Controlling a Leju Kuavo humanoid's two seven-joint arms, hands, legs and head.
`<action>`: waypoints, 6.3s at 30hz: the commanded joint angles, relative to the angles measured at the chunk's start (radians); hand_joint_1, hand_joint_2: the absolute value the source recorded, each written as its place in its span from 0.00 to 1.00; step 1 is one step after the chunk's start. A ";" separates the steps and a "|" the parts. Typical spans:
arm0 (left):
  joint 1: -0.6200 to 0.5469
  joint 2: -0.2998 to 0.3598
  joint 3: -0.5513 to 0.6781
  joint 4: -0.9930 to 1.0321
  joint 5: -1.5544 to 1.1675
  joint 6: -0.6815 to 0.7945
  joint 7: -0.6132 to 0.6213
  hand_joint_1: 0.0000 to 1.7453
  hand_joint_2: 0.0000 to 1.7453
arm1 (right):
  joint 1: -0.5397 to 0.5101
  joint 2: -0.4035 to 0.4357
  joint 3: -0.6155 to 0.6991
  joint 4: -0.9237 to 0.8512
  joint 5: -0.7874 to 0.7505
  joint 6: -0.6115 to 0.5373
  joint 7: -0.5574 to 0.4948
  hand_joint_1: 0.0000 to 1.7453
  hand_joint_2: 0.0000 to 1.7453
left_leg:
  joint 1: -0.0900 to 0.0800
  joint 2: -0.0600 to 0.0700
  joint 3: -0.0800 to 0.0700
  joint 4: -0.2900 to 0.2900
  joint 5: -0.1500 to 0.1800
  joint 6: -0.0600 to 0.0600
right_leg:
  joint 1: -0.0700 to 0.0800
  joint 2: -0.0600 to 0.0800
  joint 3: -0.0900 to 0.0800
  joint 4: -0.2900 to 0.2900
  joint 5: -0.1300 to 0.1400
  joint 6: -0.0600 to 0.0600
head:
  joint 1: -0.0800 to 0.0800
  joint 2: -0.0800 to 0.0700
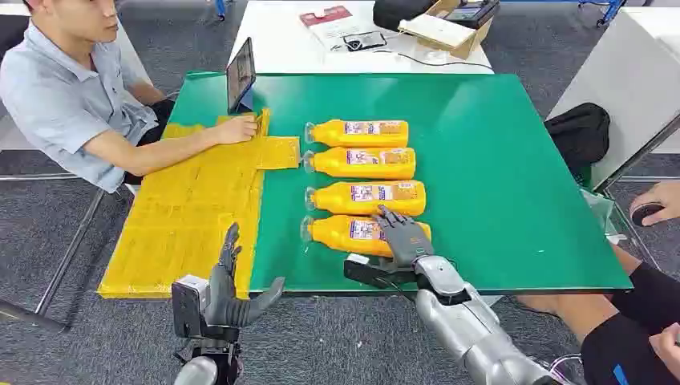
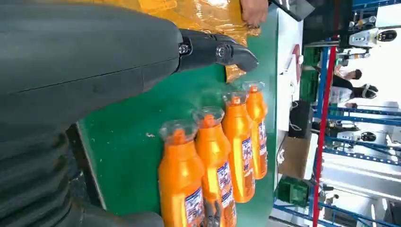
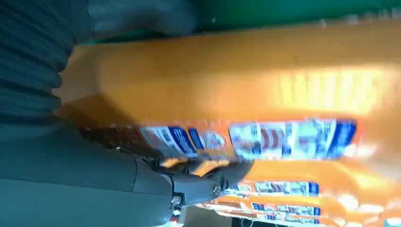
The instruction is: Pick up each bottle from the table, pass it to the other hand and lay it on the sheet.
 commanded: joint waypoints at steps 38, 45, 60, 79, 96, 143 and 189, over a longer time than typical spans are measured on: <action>-0.014 0.036 -0.105 0.046 0.205 -0.214 0.084 0.00 1.00 | 0.265 0.215 -0.155 -0.546 -0.632 0.023 -0.319 1.00 1.00 | 0.002 0.005 0.000 -0.001 -0.006 0.000 | 0.001 0.005 0.003 -0.003 -0.003 0.001 | 0.000 0.000; -0.014 0.036 -0.105 0.046 0.205 -0.214 0.084 0.00 1.00 | 0.265 0.215 -0.155 -0.546 -0.632 0.023 -0.319 1.00 1.00 | 0.001 0.005 -0.004 -0.001 -0.005 0.001 | 0.001 0.004 0.000 -0.004 -0.002 0.001 | 0.000 0.000; -0.066 -0.037 -0.024 0.002 0.350 -0.130 0.184 0.00 1.00 | 0.287 0.314 0.195 -0.249 -0.424 -0.088 -0.367 1.00 1.00 | 0.003 0.006 -0.002 -0.002 -0.006 -0.001 | 0.003 0.006 0.000 -0.005 -0.003 0.000 | 0.000 0.000; -0.068 0.009 -0.044 0.011 0.758 -0.398 0.236 1.00 1.00 | 0.250 0.306 0.259 -0.141 -0.516 -0.079 -0.376 0.56 1.00 | 0.003 0.003 -0.003 -0.002 -0.006 -0.001 | 0.003 0.002 0.000 -0.005 -0.004 0.000 | 0.000 0.000; -0.056 0.006 0.004 -0.010 0.741 -0.486 0.180 1.00 1.00 | 0.300 0.280 0.269 -0.363 -0.497 -0.054 -0.347 0.00 0.00 | 0.003 0.002 -0.008 0.000 -0.005 0.000 | 0.002 0.002 -0.005 -0.004 -0.003 0.001 | 0.001 0.000; -0.297 0.091 0.273 0.136 -0.222 0.210 -0.033 1.00 1.00 | 0.438 0.227 -0.063 -0.841 -0.658 -0.335 -0.546 0.00 0.00 | 0.001 0.002 -0.008 -0.001 -0.004 0.001 | 0.001 0.002 -0.004 -0.004 -0.003 0.002 | 0.001 0.000; -0.418 0.272 0.210 0.533 -0.562 -0.062 0.049 0.00 1.00 | 0.369 0.246 -0.168 -0.660 -0.739 -0.193 -0.518 0.00 0.00 | 0.002 0.004 0.000 -0.002 -0.004 0.000 | 0.002 0.005 0.004 -0.004 -0.002 0.001 | 0.000 0.000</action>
